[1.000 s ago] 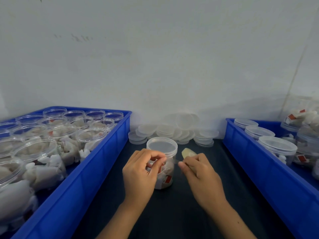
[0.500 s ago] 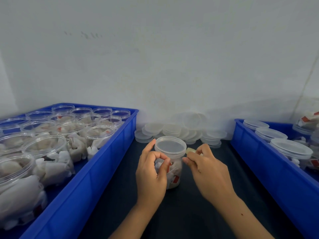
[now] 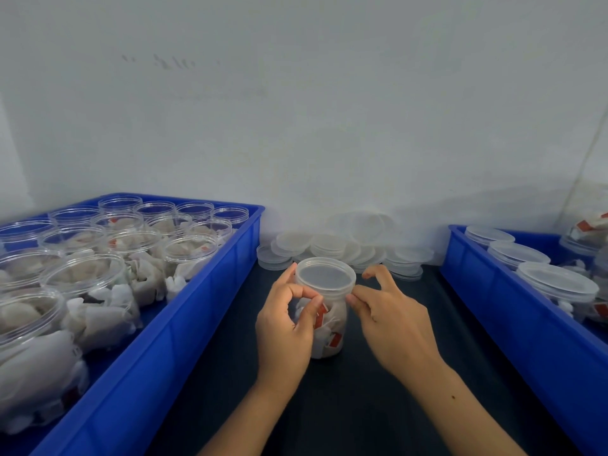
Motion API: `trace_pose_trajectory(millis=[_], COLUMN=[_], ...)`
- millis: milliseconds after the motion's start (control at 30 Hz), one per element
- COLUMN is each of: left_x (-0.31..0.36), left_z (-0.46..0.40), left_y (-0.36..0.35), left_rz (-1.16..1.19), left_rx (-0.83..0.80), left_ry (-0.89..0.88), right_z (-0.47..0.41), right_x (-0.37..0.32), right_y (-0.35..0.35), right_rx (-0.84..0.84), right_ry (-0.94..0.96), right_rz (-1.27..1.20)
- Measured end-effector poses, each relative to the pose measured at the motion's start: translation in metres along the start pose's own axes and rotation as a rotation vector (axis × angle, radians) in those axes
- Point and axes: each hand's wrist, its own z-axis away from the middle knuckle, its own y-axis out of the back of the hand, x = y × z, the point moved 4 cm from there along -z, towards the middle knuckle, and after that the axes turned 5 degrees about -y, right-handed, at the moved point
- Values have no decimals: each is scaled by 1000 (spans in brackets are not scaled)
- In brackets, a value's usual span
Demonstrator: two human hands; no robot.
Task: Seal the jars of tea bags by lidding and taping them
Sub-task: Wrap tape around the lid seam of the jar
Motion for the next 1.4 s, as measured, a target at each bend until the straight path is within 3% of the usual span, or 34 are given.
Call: trace_pose_trajectory(millis=[500,667,800,900,1100,1400], left_x=[-3,-15,-23,-22,-14,-6], left_z=[-4,-11,-9,-1,-3,-6], left_y=[0,6,-1,-10,-4,-6], left_rz=[-107,59,292,402,345,361], left_rx=[34,58,-106,-232,-219,-337], left_ry=[-68,114,295,337,285,281], right_z=[-1,0,3,8,19,30], right_x=[-7,-7,-9,-15,-20,-3], right_y=[-3,-2,2,8,29,38], right_rx=[24,35,19,-5,-64,-223], right_ry=[48,45,72,107,124,57], right_rz=[-13,-27,-54,-49,35,76])
